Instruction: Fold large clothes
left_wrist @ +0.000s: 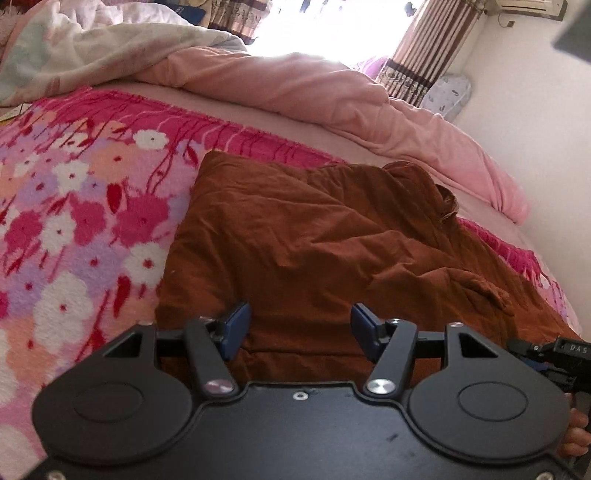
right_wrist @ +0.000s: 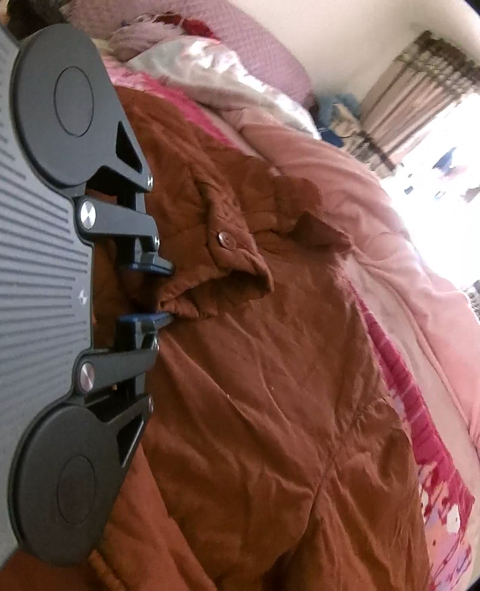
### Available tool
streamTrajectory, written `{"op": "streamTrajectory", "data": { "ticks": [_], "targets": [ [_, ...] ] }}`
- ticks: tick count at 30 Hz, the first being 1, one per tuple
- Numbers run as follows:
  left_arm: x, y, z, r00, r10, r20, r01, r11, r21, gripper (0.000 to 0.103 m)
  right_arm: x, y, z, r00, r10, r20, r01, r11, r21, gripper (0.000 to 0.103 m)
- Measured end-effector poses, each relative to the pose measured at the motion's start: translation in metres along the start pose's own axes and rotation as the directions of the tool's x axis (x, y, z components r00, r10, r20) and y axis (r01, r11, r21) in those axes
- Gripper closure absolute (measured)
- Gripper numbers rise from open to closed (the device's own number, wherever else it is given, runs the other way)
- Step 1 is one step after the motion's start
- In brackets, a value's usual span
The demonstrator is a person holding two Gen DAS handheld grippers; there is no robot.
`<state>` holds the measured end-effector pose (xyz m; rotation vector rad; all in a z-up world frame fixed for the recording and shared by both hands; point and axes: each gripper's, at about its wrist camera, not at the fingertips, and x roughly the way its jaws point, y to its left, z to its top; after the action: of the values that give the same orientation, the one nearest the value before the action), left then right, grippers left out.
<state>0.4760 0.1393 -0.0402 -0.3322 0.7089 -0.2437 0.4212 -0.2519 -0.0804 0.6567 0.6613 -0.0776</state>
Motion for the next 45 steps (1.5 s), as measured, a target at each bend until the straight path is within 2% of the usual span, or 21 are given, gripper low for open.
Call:
{"op": "streamTrajectory", "data": {
  "ticks": [1, 2, 4, 7, 10, 12, 15, 18, 22, 26, 30, 32, 33, 35, 37, 40, 43, 45],
  "targets": [
    [-0.005, -0.003, 0.003, 1.0, -0.009, 0.001, 0.009, 1.0, 0.009, 0.041, -0.006, 0.001, 0.001, 1.0, -0.009, 0.011, 0.009, 1.0, 0.007, 0.065],
    [-0.01, -0.007, 0.005, 1.0, -0.021, 0.007, 0.021, 1.0, 0.015, 0.041, -0.014, 0.004, 0.004, 0.999, -0.033, 0.031, 0.033, 0.999, 0.008, 0.063],
    [-0.02, -0.014, 0.012, 0.999, -0.033, 0.032, 0.032, 0.999, 0.03, 0.041, -0.03, 0.014, 0.008, 0.995, -0.041, 0.094, 0.045, 0.998, -0.043, 0.063],
    [-0.027, -0.024, 0.021, 0.997, -0.02, 0.08, 0.015, 0.998, 0.066, 0.041, -0.046, 0.044, 0.01, 0.987, -0.011, 0.161, 0.037, 0.987, -0.158, 0.063],
    [-0.018, -0.029, 0.024, 0.997, 0.013, 0.071, -0.019, 0.996, 0.086, 0.041, -0.043, 0.069, 0.007, 0.987, 0.033, 0.154, 0.008, 0.966, -0.258, 0.063],
    [-0.006, -0.03, 0.021, 0.998, 0.035, 0.043, -0.039, 0.995, 0.097, 0.041, -0.031, 0.076, 0.006, 0.992, 0.029, 0.124, 0.009, 0.955, -0.298, 0.063],
    [0.01, -0.026, 0.012, 0.997, 0.074, -0.007, -0.073, 0.992, 0.105, 0.041, -0.009, 0.068, 0.003, 0.997, -0.029, 0.073, 0.049, 0.958, -0.284, 0.063],
    [0.023, -0.021, 0.004, 0.996, 0.081, -0.035, -0.077, 0.991, 0.107, 0.041, 0.001, 0.055, -0.002, 0.996, -0.084, 0.036, 0.091, 0.962, -0.257, 0.063],
    [0.026, -0.021, 0.006, 0.996, 0.081, -0.036, -0.078, 0.992, 0.095, 0.038, 0.006, 0.044, -0.007, 0.997, -0.068, 0.044, 0.077, 0.966, -0.246, 0.064],
    [0.011, -0.029, 0.012, 0.996, 0.081, -0.034, -0.077, 0.993, 0.091, 0.038, -0.019, 0.042, -0.002, 0.997, -0.049, 0.057, 0.06, 0.974, -0.221, 0.063],
    [-0.016, -0.038, 0.011, 0.998, 0.068, 0.004, -0.068, 0.991, 0.114, 0.038, -0.058, 0.02, 0.011, 0.989, -0.071, 0.132, 0.096, 0.976, -0.195, 0.052],
    [-0.026, -0.04, 0.008, 0.997, 0.079, 0.02, -0.081, 0.987, 0.138, 0.038, -0.083, -0.002, 0.017, 0.977, -0.109, 0.185, 0.141, 0.975, -0.17, 0.048],
    [-0.029, -0.041, 0.006, 0.996, 0.085, 0.023, -0.087, 0.985, 0.146, 0.038, -0.097, -0.017, 0.02, 0.963, -0.147, 0.225, 0.184, 0.97, -0.156, 0.044],
    [-0.033, -0.04, 0.002, 0.995, 0.094, 0.017, -0.096, 0.983, 0.156, 0.038, -0.12, -0.046, 0.023, 0.928, -0.223, 0.298, 0.27, 0.954, -0.128, 0.039],
    [-0.035, -0.038, -0.002, 0.995, 0.098, 0.007, -0.098, 0.984, 0.151, 0.038, -0.141, -0.079, 0.026, 0.893, -0.297, 0.337, 0.338, 0.939, -0.068, 0.037],
    [-0.037, -0.037, -0.009, 0.994, 0.109, -0.001, -0.108, 0.982, 0.152, 0.038, -0.17, -0.138, 0.034, 0.859, -0.37, 0.353, 0.372, 0.926, 0.065, 0.037],
    [-0.037, -0.039, -0.014, 0.993, 0.115, -0.016, -0.112, 0.983, 0.149, 0.038, -0.193, -0.195, 0.04, 0.81, -0.455, 0.37, 0.406, 0.89, 0.207, 0.037],
    [-0.035, -0.039, -0.016, 0.991, 0.132, -0.02, -0.128, 0.98, 0.154, 0.038, -0.203, -0.232, 0.045, 0.797, -0.49, 0.353, 0.394, 0.865, 0.312, 0.037]
  ]
}}
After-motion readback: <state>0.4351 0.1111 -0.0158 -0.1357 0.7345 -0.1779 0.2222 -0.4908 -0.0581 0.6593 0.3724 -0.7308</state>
